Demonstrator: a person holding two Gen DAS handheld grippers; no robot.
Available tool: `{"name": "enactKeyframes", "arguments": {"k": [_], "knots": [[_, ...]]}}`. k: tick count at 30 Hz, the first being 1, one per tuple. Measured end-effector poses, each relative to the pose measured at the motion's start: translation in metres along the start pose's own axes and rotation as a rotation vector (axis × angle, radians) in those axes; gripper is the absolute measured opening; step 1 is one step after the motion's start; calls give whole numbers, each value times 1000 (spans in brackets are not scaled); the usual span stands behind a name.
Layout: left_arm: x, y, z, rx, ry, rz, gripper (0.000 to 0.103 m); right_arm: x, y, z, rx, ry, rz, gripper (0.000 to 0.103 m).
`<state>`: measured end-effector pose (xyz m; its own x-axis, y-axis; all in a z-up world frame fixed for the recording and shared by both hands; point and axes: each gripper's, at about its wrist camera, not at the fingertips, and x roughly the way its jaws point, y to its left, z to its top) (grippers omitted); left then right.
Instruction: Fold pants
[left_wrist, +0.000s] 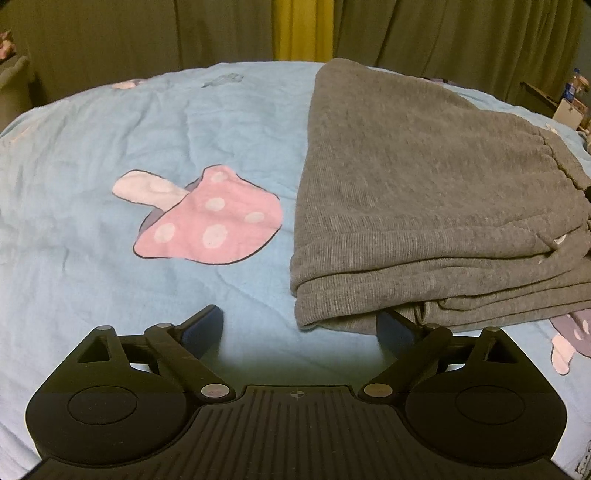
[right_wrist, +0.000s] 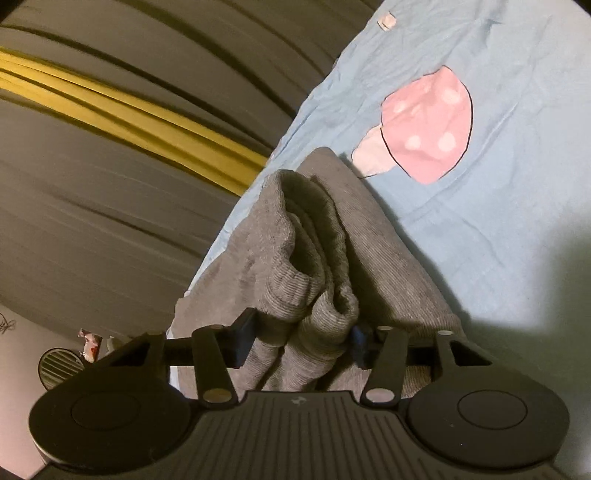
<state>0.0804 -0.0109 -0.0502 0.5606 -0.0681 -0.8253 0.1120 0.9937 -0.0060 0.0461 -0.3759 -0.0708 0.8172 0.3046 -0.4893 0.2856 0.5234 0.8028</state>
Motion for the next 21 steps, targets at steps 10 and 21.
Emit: {"name": "enactKeyframes", "arguments": {"k": [10,21], "knots": [[1,1,0,1,0,5,97,-10,28,-7,-201,-41,-65,42],[0,5,1,-15,2,19,98,-31,12,-8,-354,-94,-383,35]]}}
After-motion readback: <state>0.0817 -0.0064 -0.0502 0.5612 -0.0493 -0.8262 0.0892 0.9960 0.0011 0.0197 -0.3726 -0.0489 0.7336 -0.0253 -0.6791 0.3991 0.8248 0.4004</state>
